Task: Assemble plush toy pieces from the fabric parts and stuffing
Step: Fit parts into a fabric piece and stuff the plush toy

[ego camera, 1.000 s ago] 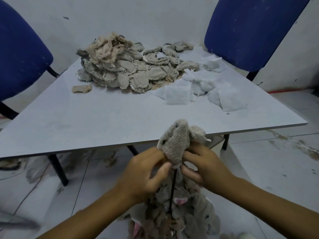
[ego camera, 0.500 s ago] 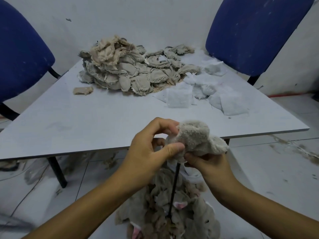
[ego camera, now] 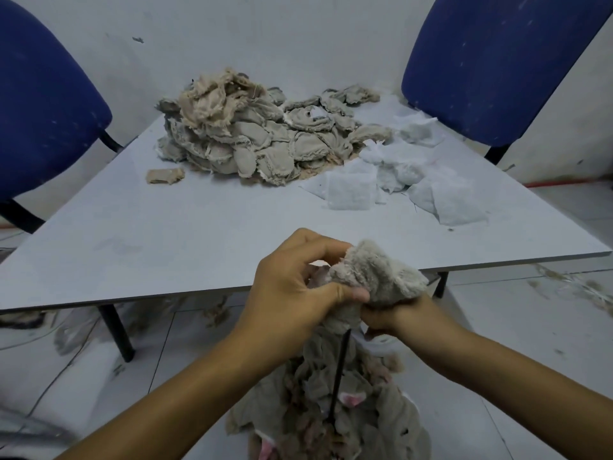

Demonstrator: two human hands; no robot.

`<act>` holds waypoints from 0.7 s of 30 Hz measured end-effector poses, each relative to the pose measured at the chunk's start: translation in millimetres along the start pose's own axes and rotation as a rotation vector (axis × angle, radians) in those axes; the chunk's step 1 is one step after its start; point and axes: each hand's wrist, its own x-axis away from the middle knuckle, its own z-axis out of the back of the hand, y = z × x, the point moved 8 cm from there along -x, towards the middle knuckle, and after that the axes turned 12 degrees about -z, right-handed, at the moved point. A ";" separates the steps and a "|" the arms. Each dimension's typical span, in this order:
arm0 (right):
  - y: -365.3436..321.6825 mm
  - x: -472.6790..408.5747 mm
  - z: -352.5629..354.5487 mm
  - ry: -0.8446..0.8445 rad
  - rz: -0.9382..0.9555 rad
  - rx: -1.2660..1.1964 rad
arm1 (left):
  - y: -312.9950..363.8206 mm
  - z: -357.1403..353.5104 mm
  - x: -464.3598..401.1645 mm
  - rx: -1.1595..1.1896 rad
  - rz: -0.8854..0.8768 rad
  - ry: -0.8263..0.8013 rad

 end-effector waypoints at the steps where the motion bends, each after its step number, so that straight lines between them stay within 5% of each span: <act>1: -0.9 0.0 -1.4 -0.016 -0.053 0.021 | -0.3 -0.7 -0.5 0.026 -0.001 0.019; 4: -2.6 6.7 0.2 -0.043 -0.062 0.025 | -9.8 -17.2 0.6 0.026 0.077 -0.116; 7: -8.5 27.2 15.9 0.174 0.114 0.053 | -17.9 -21.8 3.8 -0.062 0.092 -0.230; 10: -30.6 46.2 37.2 0.406 0.384 0.181 | -9.1 -14.6 1.9 -0.153 -0.013 -0.178; 13: -71.9 66.2 34.3 0.426 0.794 0.465 | 3.4 -6.7 -0.1 -0.119 -0.106 -0.031; 16: -89.4 72.3 27.2 0.449 0.999 0.668 | 19.2 -2.8 -3.7 -0.183 -0.236 0.026; 21: -56.2 50.4 16.0 0.395 0.828 0.761 | -9.9 -17.4 1.8 -0.273 -0.028 -0.182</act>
